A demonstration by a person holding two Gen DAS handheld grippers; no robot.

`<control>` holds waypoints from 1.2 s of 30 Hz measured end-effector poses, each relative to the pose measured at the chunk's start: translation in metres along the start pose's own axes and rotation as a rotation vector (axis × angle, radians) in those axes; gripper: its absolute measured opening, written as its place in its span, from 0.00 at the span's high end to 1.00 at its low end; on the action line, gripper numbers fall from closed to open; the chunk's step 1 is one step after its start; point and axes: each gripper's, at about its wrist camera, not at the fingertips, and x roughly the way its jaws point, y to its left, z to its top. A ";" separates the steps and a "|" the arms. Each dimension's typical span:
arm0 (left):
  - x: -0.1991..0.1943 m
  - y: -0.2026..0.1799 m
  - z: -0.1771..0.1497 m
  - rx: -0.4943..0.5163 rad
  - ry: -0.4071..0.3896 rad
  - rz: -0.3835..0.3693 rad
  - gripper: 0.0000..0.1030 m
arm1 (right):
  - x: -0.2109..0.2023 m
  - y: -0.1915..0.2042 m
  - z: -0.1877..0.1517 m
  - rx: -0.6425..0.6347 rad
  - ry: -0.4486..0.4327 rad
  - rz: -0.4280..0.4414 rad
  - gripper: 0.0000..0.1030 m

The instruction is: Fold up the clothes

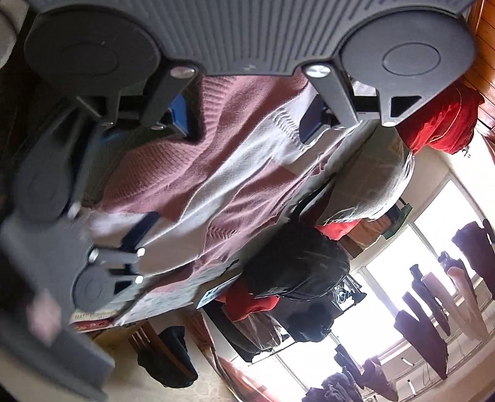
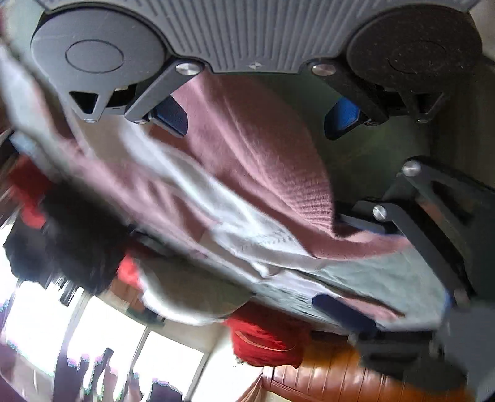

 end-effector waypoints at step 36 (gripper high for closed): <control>0.025 0.078 -0.083 -0.572 0.303 -0.357 0.22 | -0.035 -0.089 -0.066 0.482 0.167 0.337 0.00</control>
